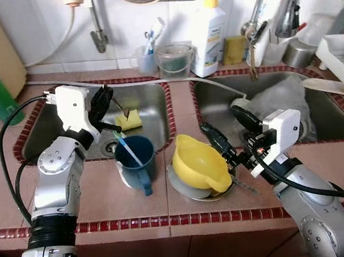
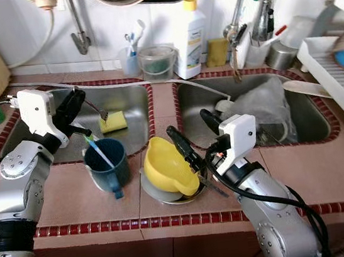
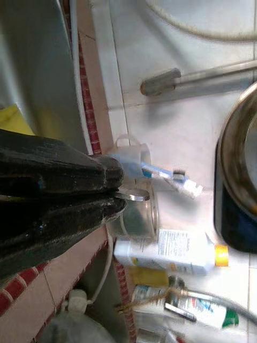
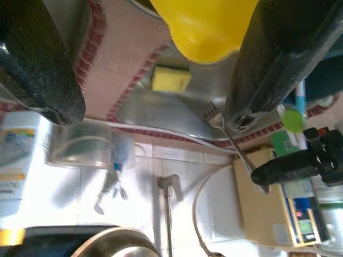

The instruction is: Kitchen organization

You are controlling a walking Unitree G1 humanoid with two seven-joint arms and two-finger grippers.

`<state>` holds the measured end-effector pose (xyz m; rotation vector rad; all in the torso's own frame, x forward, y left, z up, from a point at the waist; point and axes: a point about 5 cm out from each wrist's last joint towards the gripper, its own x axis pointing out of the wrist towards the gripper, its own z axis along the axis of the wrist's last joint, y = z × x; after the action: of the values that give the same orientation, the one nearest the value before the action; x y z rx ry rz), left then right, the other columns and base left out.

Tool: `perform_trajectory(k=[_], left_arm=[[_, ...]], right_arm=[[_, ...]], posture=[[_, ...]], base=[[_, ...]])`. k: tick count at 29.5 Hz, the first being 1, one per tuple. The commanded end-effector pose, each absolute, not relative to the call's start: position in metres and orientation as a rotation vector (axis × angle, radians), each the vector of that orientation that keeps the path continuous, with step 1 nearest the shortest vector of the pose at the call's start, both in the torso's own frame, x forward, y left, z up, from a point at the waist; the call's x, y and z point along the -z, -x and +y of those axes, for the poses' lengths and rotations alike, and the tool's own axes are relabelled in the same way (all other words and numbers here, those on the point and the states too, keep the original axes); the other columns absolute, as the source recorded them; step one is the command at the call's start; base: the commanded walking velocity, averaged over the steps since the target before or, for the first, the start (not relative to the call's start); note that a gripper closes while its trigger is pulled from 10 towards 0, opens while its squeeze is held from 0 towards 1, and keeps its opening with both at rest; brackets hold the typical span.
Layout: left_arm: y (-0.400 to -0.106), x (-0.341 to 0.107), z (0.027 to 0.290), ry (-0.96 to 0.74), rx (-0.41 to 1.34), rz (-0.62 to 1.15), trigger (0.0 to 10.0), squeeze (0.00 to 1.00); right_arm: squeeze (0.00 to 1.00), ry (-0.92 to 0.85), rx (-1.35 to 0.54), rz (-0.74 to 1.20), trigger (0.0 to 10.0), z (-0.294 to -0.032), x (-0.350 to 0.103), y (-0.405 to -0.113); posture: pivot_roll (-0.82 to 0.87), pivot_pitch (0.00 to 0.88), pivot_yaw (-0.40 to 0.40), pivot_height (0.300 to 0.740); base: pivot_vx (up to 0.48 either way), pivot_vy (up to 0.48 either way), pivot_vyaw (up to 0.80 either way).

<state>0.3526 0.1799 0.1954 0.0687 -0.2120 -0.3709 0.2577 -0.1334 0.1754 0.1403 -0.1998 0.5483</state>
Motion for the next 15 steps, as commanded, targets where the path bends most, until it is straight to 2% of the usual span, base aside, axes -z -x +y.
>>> perform_trajectory(k=[1,3,15], left_arm=[[-0.3537,-0.2012,0.1825,-0.072,0.364,-0.230,10.0,0.00],[-0.3538,-0.2011,0.1826,-0.075,0.360,-0.228,10.0,0.00],[-0.3556,-0.2023,0.1856,-0.038,0.345,-0.235,10.0,0.00]], right_arm=[[0.00,-0.130,-0.552,-0.226,10.0,-0.1340,-0.1819,-0.2578],[0.00,-0.130,-0.552,-0.226,10.0,-0.1340,-0.1818,-0.2578],[0.00,-0.135,-0.553,-0.219,10.0,-0.1312,-0.1804,-0.2562]], posture=[[0.00,0.000,-0.010,0.740],[0.00,0.000,-0.010,0.740],[0.00,0.000,-0.003,0.740]], base=[[0.345,0.000,0.00],[0.309,0.000,0.00],[0.000,0.000,0.00]])
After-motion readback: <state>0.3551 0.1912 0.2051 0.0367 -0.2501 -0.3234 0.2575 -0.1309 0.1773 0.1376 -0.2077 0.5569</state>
